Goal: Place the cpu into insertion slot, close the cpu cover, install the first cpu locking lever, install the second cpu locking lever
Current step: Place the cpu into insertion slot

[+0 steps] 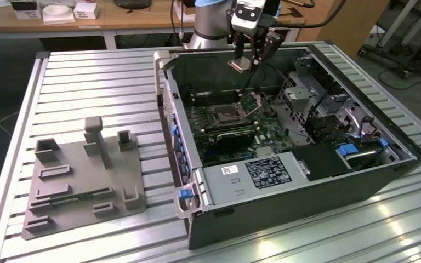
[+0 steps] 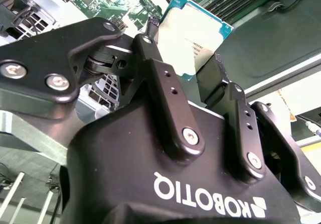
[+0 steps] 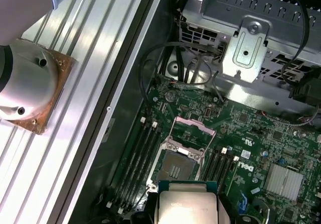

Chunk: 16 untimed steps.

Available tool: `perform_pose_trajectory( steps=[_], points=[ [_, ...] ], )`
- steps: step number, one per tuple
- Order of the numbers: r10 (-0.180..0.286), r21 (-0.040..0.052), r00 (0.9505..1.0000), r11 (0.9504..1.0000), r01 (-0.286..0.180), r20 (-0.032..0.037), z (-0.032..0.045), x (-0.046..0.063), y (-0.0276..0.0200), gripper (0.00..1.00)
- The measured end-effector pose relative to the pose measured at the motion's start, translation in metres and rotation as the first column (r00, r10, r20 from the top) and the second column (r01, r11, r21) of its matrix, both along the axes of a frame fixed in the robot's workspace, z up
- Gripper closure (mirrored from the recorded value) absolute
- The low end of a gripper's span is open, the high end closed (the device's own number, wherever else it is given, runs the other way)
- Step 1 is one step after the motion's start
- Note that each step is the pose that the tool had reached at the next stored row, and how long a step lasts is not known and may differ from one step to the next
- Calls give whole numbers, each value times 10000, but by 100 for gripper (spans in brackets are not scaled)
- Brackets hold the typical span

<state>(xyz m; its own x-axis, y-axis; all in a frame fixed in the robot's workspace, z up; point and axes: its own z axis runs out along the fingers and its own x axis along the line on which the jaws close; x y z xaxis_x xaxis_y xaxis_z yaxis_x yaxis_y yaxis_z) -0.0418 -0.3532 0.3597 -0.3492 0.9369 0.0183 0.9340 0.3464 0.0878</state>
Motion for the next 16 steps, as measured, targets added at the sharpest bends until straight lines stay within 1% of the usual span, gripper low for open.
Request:
perform_pose_trajectory(
  steps=[16],
  points=[
    [-6, 1, 10000, 10000, 6, 0, 0, 0, 0, 46]
  ],
)
